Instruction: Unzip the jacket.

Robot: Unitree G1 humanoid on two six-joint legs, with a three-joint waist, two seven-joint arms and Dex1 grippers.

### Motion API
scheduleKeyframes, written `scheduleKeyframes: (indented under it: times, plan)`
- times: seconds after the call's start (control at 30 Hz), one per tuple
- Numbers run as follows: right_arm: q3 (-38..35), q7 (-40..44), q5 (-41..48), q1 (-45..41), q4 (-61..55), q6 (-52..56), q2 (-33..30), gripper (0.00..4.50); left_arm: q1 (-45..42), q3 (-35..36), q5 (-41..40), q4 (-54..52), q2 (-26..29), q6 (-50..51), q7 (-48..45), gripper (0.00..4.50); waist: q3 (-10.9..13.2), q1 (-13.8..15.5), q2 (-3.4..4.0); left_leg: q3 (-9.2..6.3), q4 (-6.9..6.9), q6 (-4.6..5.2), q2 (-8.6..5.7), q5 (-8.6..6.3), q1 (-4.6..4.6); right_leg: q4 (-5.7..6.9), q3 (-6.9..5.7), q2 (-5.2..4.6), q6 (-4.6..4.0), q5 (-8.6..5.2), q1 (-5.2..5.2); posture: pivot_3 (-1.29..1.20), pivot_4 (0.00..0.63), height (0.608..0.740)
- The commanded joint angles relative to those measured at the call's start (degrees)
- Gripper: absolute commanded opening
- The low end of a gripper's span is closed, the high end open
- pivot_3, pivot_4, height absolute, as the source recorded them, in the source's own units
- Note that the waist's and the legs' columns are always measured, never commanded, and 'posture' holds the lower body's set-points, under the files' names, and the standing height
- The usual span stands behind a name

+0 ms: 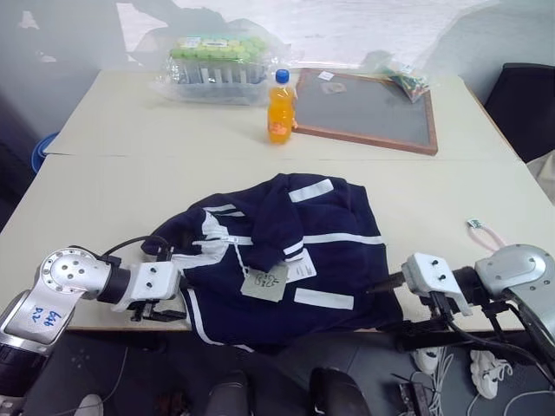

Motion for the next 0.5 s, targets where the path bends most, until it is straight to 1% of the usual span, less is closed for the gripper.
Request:
scheduleKeyframes:
  times: [0.03, 0.13, 0.2, 0.27, 0.33, 0.37, 0.43, 0.5]
  plan:
    - [-5.65, -0.46, 6.91, -0.94, -3.61, 4.73, -0.73, 4.5, -2.8, 5.88, -11.52, -5.41, 3.68, 10.33, -4.79, 4.18, 0.01, 0.04, -0.02, -0.04, 0.0, 0.0, 0.0, 0.0, 0.0, 0.0, 0.01, 0.0, 0.0, 0.0, 0.0, 0.0, 0.15, 0.74]
    - [-9.03, -1.72, 13.2, -1.98, -5.55, 10.02, -0.13, 4.5, -10.01, 7.53, -21.06, -6.53, 6.37, 20.35, -8.97, 4.18, 0.02, 0.29, -0.02, -0.37, 0.04, 0.0, 0.01, 0.0, -0.05, 0.0, -0.01, 0.0, 0.0, 0.0, 0.0, 0.0, 0.15, 0.74]
    - [-10.52, -4.63, 16.94, -2.84, -6.86, 13.54, 1.29, 4.5, -17.61, 4.94, -21.33, -4.74, 4.72, 22.15, -8.79, 4.18, 0.02, 0.53, -0.02, -0.42, 0.06, 0.0, -0.02, 0.0, -0.04, 0.01, -0.01, -0.01, 0.0, 0.0, 0.02, 0.0, 0.15, 0.74]
    - [-10.91, -8.03, 17.98, -3.21, -8.18, 14.6, 3.11, 4.5, -24.88, 0.23, -17.12, -1.56, 0.28, 20.07, -7.16, 4.18, 0.0, 0.94, -0.01, -0.41, 0.08, 0.0, -0.04, 0.0, -0.04, 0.01, -0.03, 0.01, 0.0, 0.0, 0.04, 0.0, 0.15, 0.74]
    - [-10.7, -10.76, 17.28, -3.19, -9.14, 14.52, 4.48, 4.5, -30.63, -6.46, -9.23, 3.81, -5.6, 13.44, -6.08, 4.18, -0.03, 1.48, 0.05, -0.25, 0.08, 0.0, -0.12, 0.0, 0.02, 0.01, -0.04, 0.01, 0.0, 0.0, 0.12, 0.0, 0.15, 0.74]
    - [-10.58, -11.76, 17.02, -3.16, -9.47, 14.53, 4.9, 4.5, -32.51, -9.01, -6.02, 6.32, -7.89, 10.37, -6.01, 4.18, -0.03, 1.54, 0.04, 0.01, 0.11, 0.0, -0.15, 0.0, 0.01, 0.01, -0.09, 0.01, 0.0, 0.0, 0.16, 0.0, 0.15, 0.74]
    - [-10.8, -14.1, 17.18, -2.94, -10.41, 15.13, 5.76, 4.5, -35.84, -13.75, -1.07, 12.32, -13.09, 4.83, -6.54, 4.18, -0.01, 1.49, 0.01, 0.05, 0.16, 0.01, -0.16, 0.0, -0.04, -0.02, -0.1, 0.01, 0.01, 0.01, 0.16, 0.0, 0.15, 0.74]
    - [-10.92, -15.54, 17.37, -2.83, -10.99, 15.5, 6.03, 4.5, -37.99, -16.05, 1.06, 16.53, -16.65, 2.39, -7.15, 4.18, 0.04, 1.43, -0.09, 0.05, 0.19, 0.02, -0.14, -0.01, -0.12, -0.03, -0.13, 0.03, 0.01, 0.01, 0.1, 0.0, 0.15, 0.74]
